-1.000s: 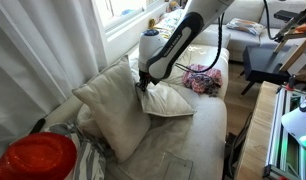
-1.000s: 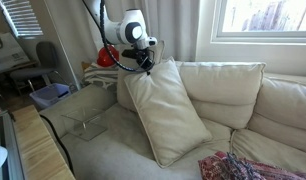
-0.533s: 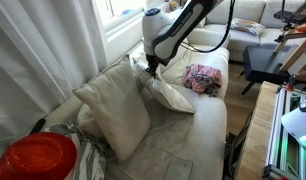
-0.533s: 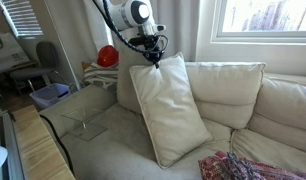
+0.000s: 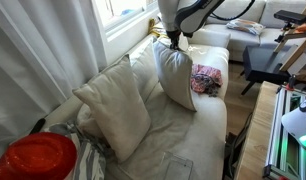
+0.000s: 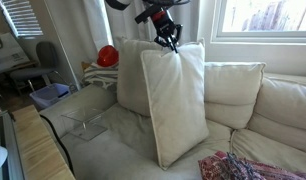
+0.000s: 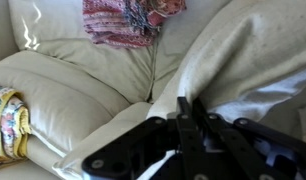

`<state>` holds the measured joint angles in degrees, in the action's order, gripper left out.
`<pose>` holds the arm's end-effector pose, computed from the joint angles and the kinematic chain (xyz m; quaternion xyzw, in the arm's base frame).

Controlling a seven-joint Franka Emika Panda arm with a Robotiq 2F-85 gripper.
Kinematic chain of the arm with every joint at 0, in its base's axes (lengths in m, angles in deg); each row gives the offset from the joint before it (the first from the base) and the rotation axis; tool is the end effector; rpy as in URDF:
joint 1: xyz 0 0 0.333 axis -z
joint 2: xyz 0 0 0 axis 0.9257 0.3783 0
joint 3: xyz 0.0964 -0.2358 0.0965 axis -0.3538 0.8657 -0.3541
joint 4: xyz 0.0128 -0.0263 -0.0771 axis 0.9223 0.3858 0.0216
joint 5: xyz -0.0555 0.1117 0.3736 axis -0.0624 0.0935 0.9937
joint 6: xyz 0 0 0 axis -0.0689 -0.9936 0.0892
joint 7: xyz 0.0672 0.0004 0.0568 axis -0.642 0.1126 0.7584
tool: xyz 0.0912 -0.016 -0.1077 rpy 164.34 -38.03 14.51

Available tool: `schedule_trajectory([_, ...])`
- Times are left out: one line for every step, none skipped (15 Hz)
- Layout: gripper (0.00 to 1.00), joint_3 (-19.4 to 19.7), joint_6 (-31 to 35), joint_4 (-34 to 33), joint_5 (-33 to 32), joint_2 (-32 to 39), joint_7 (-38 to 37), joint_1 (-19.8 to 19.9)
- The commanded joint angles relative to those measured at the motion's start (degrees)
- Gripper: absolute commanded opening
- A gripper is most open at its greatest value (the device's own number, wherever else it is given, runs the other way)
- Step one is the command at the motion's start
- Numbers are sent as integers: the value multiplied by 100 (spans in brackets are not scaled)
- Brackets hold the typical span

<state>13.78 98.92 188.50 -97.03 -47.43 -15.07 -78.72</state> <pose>0.6040 -0.0370 0.2130 0.9560 0.1654 0.0080 0.2423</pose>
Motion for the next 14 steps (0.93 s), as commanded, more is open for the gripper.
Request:
schedule_trajectory([2, -83, -405, 517, -898, -831, -3, 217])
schedule_trajectory([2, -136, -520, 549, -1110, -969, -6, 293])
schedule_trajectory([2, -191, -625, 555, -1277, -1082, -20, 367])
schedule_trajectory([2, -264, -672, 584, -1367, -1192, 27, 454])
schedule_trajectory([2, -339, -679, 603, -1417, -1255, 68, 536])
schedule_trajectory([2, -419, -628, 602, -1378, -1269, 53, 605])
schedule_trajectory([32, -498, -503, 597, -1250, -1263, -42, 671])
schedule_trajectory([34, -599, -253, 584, -1046, -1196, -140, 731])
schedule_trajectory([40, -734, -18, 563, -550, -1085, -162, 794])
schedule_trajectory([49, -826, 87, 523, -285, -968, -275, 790])
schedule_trajectory([55, -939, 128, 455, 67, -814, -356, 754])
schedule_trajectory([62, -1050, 143, 361, 416, -641, -436, 699])
schedule_trajectory([71, -1153, 246, 313, 763, -484, -455, 666])
schedule_trajectory([78, -1247, 308, 221, 1105, -296, -528, 616])
